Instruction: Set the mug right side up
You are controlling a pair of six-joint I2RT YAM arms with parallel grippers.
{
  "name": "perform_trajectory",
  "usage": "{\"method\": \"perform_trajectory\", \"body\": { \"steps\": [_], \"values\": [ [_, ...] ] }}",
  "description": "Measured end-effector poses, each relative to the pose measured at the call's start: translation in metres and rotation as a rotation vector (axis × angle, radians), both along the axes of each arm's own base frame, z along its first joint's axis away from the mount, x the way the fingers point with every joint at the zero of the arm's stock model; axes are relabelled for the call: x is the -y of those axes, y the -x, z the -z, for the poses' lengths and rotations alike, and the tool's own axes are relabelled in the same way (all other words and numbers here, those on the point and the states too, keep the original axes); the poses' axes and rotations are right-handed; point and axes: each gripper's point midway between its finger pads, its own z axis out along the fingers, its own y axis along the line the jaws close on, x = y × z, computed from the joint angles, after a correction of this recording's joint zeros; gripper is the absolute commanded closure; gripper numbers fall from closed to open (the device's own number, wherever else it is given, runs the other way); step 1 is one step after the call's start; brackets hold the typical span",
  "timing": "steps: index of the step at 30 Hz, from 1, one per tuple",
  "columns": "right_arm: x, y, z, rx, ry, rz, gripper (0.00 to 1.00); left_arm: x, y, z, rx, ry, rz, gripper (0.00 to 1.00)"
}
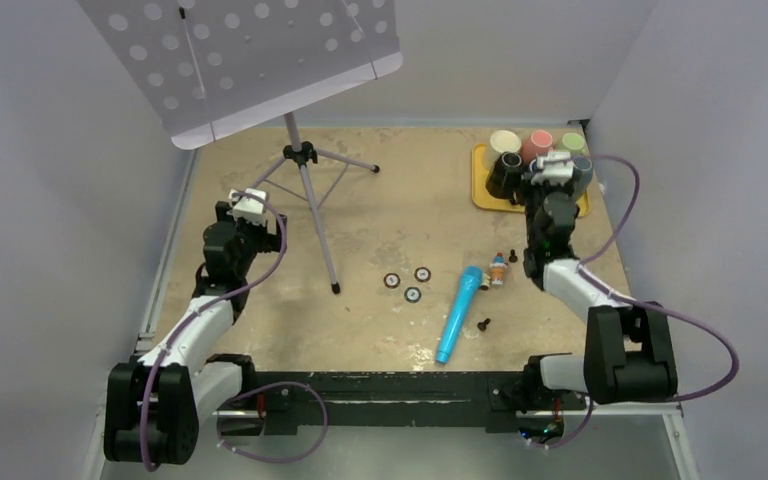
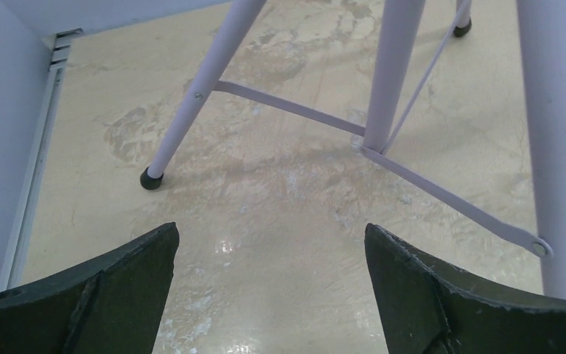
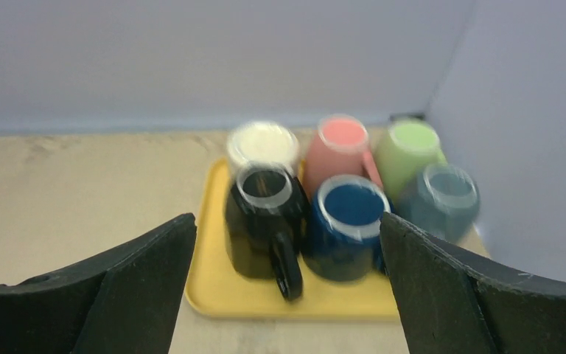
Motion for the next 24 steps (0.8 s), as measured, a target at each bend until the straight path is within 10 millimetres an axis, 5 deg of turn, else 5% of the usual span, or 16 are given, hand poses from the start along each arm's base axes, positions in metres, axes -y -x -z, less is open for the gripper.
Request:
{"method": "perform_trajectory", "body": {
  "steps": [4,6,8,13,16,19,24],
  "values": [
    [-0.028,-0.054,-0.081,0.002,0.085,-0.146,0.12,0.011,-0.003,-0.008,-0.068,-0.062,0.098,0.0],
    [-0.034,-0.071,-0.103,-0.011,0.144,-0.18,0.26,0.016,-0.002,-0.012,-0.079,-0.085,0.141,0.0],
    [-0.035,-0.086,-0.104,-0.06,0.195,-0.19,0.3,0.021,0.002,-0.008,-0.104,-0.106,0.18,0.0],
    [-0.03,-0.119,-0.038,-0.298,0.26,-0.234,0.35,0.028,0.017,0.012,-0.211,-0.137,0.263,0.0],
    [-0.017,-0.119,0.025,-0.485,0.27,-0.246,0.38,0.034,0.022,0.007,-0.252,-0.148,0.317,0.0],
    [-0.006,-0.113,0.06,-0.593,0.27,-0.25,0.39,0.04,0.024,-0.006,-0.265,-0.156,0.364,0.0],
    [-0.005,-0.109,0.072,-0.635,0.283,-0.28,0.44,0.047,0.031,-0.018,-0.291,-0.154,0.421,0.01]
  ]
}}
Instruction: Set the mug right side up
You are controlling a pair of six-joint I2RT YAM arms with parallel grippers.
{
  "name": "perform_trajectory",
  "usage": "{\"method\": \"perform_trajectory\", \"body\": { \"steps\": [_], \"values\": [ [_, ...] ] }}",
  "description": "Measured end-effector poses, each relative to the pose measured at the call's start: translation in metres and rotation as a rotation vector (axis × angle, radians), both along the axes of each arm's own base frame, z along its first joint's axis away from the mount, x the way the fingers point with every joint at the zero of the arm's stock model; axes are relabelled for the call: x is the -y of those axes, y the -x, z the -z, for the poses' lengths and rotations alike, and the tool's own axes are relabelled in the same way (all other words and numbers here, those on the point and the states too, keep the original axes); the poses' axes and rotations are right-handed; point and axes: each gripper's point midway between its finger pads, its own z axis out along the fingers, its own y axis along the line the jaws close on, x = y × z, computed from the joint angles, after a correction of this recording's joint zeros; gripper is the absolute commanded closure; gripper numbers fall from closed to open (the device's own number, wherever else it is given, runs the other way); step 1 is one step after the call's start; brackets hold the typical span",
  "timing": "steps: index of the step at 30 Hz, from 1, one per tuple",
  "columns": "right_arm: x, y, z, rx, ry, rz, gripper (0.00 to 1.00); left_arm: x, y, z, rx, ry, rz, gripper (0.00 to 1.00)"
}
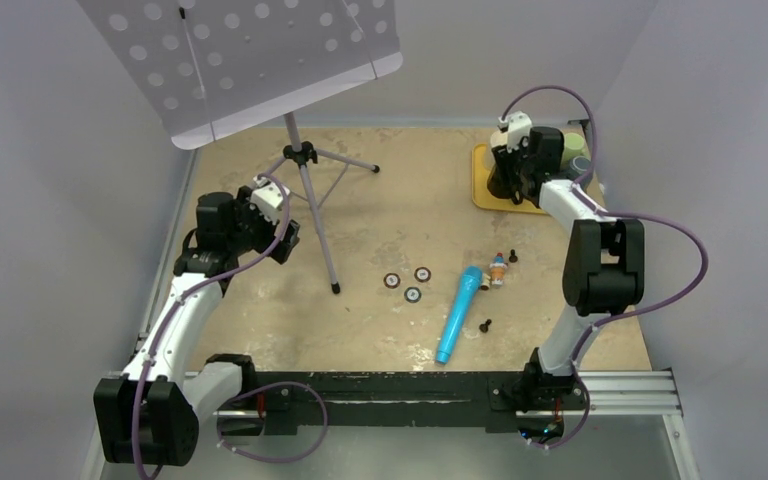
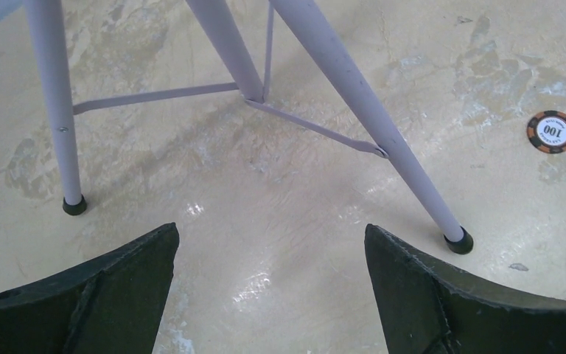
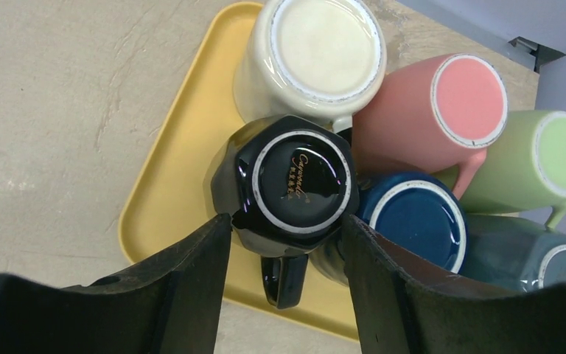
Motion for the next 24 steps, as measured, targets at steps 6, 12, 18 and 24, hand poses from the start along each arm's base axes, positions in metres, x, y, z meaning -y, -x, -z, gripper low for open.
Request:
{"method": "perform_trajectory", "body": {
  "steps": [6,12,18,24],
  "values": [
    [0.004,0.001,0.001,-0.006,0.0,-0.023,0.28,0.003,0.012,0.01,-0.066,0.008,0.019,0.01],
    [0.014,0.01,0.008,-0.028,0.008,0.001,0.24,0.006,0.016,0.013,-0.085,0.016,0.032,0.02],
    [0.022,0.014,0.013,-0.046,-0.018,0.002,0.41,0.007,0.017,0.013,-0.087,0.02,0.037,0.02],
    [0.031,0.017,0.022,-0.107,-0.052,0.001,0.44,0.007,0.017,0.013,-0.087,0.019,0.038,0.02]
  ]
}}
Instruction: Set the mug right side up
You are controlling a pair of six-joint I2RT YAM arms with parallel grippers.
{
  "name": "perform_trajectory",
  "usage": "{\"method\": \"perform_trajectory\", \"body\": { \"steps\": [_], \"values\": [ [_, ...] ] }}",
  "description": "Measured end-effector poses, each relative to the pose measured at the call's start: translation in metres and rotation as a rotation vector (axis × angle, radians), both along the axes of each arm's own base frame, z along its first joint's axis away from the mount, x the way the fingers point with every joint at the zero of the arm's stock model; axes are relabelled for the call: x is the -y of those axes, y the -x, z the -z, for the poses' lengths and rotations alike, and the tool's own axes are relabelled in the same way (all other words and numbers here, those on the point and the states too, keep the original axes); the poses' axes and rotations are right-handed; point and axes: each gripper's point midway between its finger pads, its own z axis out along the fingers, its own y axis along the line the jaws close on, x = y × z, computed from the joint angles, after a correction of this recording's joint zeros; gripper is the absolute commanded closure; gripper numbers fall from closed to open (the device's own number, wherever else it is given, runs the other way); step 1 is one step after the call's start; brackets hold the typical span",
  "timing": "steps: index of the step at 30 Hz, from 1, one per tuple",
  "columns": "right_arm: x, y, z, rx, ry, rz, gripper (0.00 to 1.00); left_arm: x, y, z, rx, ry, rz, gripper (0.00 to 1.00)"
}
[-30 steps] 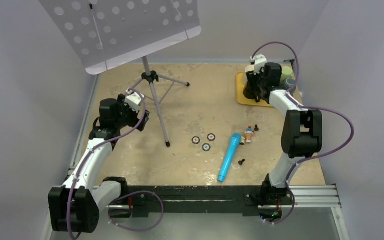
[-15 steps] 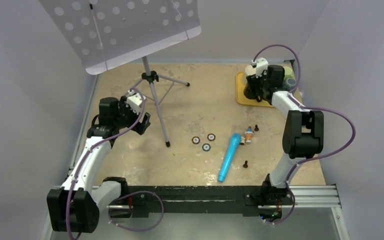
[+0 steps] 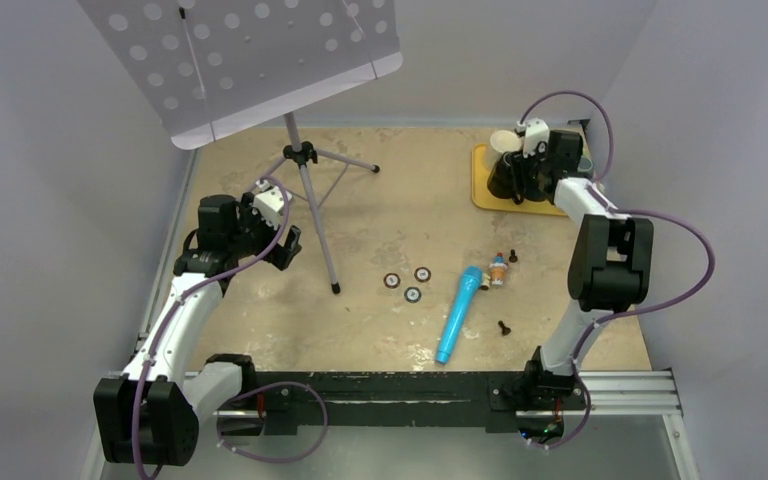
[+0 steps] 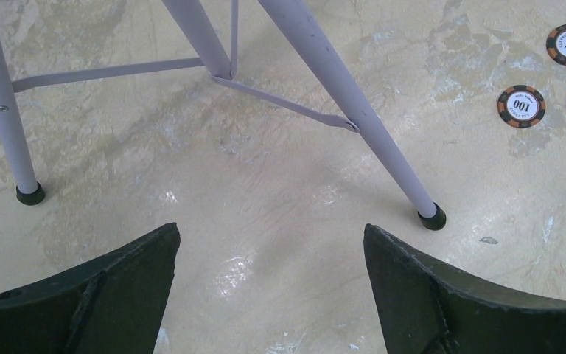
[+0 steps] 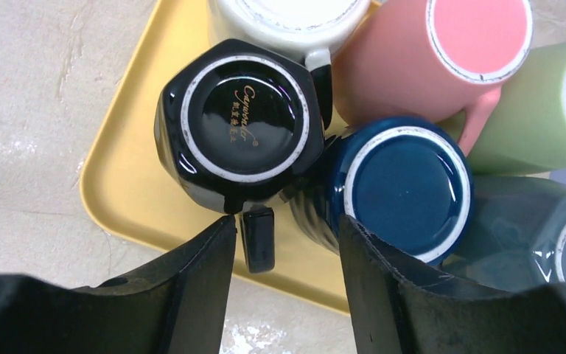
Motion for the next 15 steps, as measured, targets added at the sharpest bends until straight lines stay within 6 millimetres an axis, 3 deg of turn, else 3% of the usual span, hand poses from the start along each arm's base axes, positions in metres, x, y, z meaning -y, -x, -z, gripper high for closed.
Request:
{"method": "perform_trajectory", "body": {
  "steps": [6,13,15],
  "values": [
    [-0.006,-0.004,0.01,-0.057,-0.029,-0.032,0.48,0.0,0.0,0.0,-0.001,0.0,0.0,0.03],
    [-0.008,0.006,0.057,-0.211,-0.052,-0.036,0.52,0.0,0.0,0.0,-0.001,-0.001,0.0,0.03],
    [-0.008,0.01,0.061,-0.227,-0.052,-0.033,0.52,0.0,0.0,0.0,-0.001,-0.001,0.0,0.03]
  ]
}}
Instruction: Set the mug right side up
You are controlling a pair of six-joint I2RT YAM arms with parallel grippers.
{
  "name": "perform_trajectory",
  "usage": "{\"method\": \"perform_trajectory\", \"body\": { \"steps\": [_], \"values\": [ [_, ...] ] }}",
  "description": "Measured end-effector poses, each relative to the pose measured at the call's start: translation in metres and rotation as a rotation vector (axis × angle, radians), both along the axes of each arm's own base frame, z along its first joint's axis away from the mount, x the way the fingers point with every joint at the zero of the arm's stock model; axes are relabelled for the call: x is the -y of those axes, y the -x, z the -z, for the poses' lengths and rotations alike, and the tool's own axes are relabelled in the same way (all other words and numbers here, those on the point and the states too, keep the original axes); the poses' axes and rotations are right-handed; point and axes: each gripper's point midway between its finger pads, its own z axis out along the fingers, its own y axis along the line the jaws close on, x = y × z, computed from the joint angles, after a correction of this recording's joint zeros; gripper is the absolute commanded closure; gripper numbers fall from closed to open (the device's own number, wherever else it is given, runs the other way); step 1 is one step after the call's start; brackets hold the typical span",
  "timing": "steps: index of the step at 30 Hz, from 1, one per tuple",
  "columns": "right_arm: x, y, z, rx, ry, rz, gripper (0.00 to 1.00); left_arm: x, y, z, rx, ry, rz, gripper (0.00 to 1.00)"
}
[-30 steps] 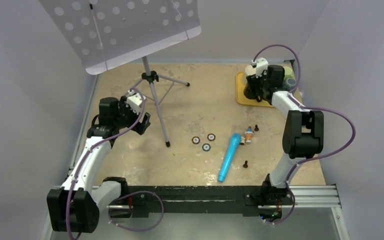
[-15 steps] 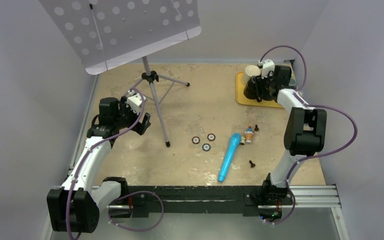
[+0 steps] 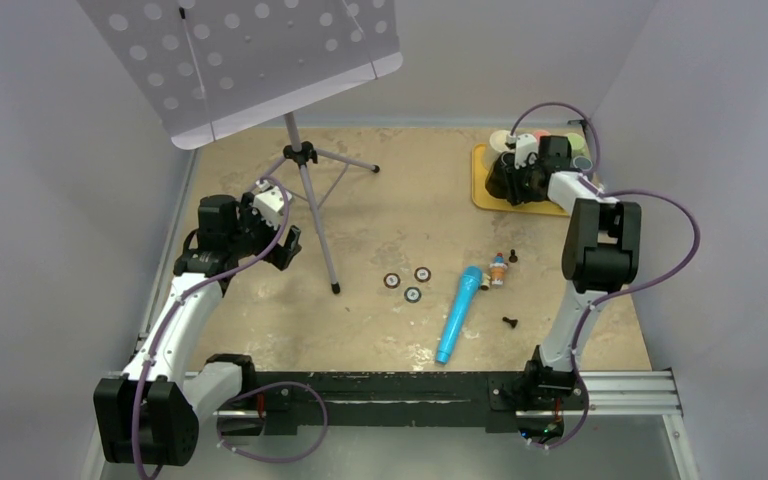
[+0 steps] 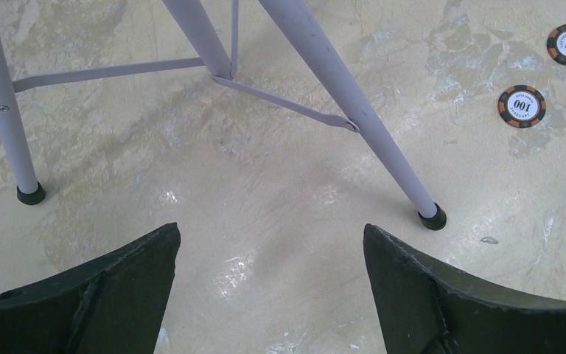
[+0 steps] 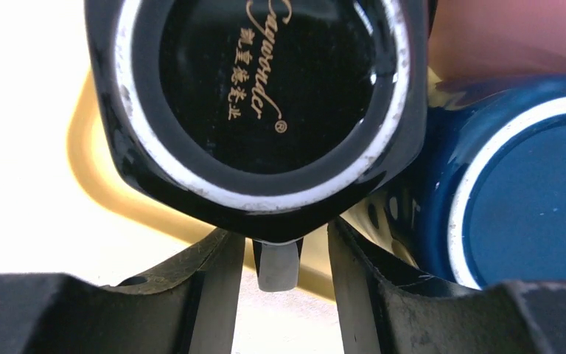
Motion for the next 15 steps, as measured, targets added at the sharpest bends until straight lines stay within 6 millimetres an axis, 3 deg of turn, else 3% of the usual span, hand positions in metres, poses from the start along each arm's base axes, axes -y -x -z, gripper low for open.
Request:
{"method": "perform_trajectory", "body": {
  "steps": [3,8,15],
  "values": [
    [0.0,-0.0009,-0.0022,0.006,0.0,0.0,0.6,0.0,-0.0001,-0.0001,0.0,0.0,0.0,0.03],
    [0.0,-0.0012,-0.0029,-0.003,0.0,-0.002,0.99,-0.0002,-0.0001,-0.0005,0.003,-0.002,0.001,0.03],
    [-0.0016,0.0033,-0.0068,-0.002,-0.011,0.004,1.0,-0.0014,0.0092,-0.0053,-0.032,-0.027,0.021,0.06]
  ]
}}
